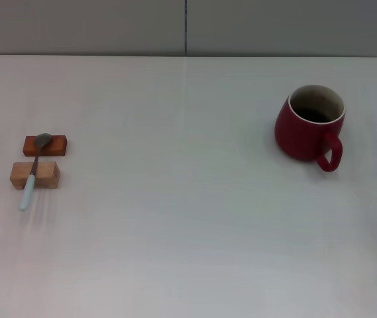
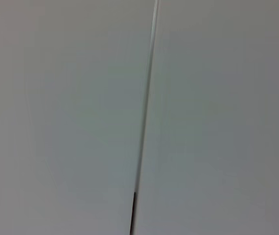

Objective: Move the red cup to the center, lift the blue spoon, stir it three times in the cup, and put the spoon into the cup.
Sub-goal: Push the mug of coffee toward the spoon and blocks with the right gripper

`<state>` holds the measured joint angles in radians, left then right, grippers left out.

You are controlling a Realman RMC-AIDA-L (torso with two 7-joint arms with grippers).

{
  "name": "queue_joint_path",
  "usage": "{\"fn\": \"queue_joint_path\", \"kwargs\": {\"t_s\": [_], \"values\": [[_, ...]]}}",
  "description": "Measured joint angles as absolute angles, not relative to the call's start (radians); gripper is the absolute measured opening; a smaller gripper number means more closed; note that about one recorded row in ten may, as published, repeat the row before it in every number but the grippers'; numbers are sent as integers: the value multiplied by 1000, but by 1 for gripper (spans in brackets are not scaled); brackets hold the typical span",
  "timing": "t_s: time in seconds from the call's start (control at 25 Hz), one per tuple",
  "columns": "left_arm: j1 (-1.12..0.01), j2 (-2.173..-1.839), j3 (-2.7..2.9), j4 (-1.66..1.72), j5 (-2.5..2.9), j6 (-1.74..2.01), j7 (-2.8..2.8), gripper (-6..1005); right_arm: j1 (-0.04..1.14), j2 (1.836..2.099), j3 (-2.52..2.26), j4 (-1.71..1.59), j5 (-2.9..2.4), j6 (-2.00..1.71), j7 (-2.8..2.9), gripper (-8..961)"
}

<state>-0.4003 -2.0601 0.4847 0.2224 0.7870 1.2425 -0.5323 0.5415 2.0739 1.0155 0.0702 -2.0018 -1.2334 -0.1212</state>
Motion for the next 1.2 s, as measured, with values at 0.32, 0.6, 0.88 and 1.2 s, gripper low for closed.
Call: {"fn": "queue_joint_path", "kwargs": {"t_s": [0.32, 0.6, 0.88, 1.2], "values": [[-400, -2060, 485, 222, 787, 1242, -533, 844, 542, 2074, 1016, 72, -2002, -1233, -121, 658], [-400, -2060, 485, 222, 787, 1242, -535, 844, 542, 2074, 1016, 74, -2002, -1233, -121, 659], [-401, -2060, 485, 222, 787, 1242, -535, 844, 542, 2074, 1016, 74, -2002, -1233, -121, 657], [-404, -2060, 485, 223, 787, 1242, -534, 843, 542, 2074, 1013, 74, -2002, -1233, -121, 624]]}}
